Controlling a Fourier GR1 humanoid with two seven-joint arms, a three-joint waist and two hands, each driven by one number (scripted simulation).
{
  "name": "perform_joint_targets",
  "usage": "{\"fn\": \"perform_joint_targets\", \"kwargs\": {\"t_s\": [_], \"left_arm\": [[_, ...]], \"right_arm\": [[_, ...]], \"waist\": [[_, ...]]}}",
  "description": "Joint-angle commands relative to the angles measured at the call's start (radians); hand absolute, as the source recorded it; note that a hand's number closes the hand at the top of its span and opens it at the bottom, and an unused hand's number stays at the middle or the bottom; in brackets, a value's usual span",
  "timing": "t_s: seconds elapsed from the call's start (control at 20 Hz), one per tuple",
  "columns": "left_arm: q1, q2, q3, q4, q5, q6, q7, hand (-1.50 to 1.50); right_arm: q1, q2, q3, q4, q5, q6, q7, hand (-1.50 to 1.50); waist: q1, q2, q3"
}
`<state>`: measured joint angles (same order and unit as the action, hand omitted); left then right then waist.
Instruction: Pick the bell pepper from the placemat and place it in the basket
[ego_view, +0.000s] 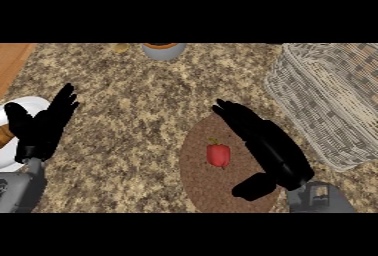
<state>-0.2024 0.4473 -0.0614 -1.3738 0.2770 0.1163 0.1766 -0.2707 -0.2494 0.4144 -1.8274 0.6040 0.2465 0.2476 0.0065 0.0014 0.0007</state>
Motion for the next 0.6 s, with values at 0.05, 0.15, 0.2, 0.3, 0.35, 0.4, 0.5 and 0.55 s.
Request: {"fn": "perform_joint_targets", "kwargs": {"t_s": [0.05, 0.15, 0.2, 0.3, 0.35, 0.4, 0.5, 0.55], "left_arm": [[-0.043, -0.013, 0.042, 0.043, -0.006, -0.035, 0.010, 0.00], [-0.003, -0.055, 0.008, 0.004, -0.055, -0.001, -0.011, 0.00], [0.062, -0.019, 0.029, -0.095, -0.023, -0.012, 0.047, 0.00], [0.082, -0.033, 0.040, -0.103, -0.043, -0.028, 0.015, 0.00], [0.000, -0.059, 0.023, -0.036, -0.070, 0.001, 0.044, 0.00], [0.021, -0.039, 0.065, -0.009, -0.047, -0.043, 0.002, 0.00], [0.027, -0.062, 0.046, -0.038, -0.069, -0.046, 0.028, 0.00], [0.000, -0.053, 0.057, -0.062, -0.071, -0.023, 0.082, 0.00]], "right_arm": [[0.008, 0.084, 0.071, 0.190, 0.142, -0.106, -0.086, -1.50], [-0.014, 0.100, 0.054, 0.224, 0.141, -0.065, -0.044, -1.50], [-0.096, 0.107, 0.016, 0.291, 0.133, -0.037, -0.046, -1.50], [-0.060, 0.088, -0.009, 0.319, 0.138, -0.041, -0.110, -1.50], [-0.066, 0.123, 0.022, 0.382, 0.166, -0.068, -0.109, -1.50], [-0.097, 0.140, 0.020, 0.412, 0.189, -0.063, -0.098, -1.50], [-0.080, 0.129, 0.011, 0.410, 0.207, -0.048, -0.112, -1.50], [0.027, 0.058, 0.014, 0.318, 0.190, -0.044, -0.164, -1.50]], "waist": [[-0.004, 0.000, -0.001], [-0.004, -0.001, -0.001], [0.005, -0.002, 0.000], [0.000, -0.002, -0.001], [-0.003, 0.000, -0.001], [-0.002, 0.000, -0.001], [-0.003, -0.001, -0.001], [-0.008, -0.002, 0.000]]}}
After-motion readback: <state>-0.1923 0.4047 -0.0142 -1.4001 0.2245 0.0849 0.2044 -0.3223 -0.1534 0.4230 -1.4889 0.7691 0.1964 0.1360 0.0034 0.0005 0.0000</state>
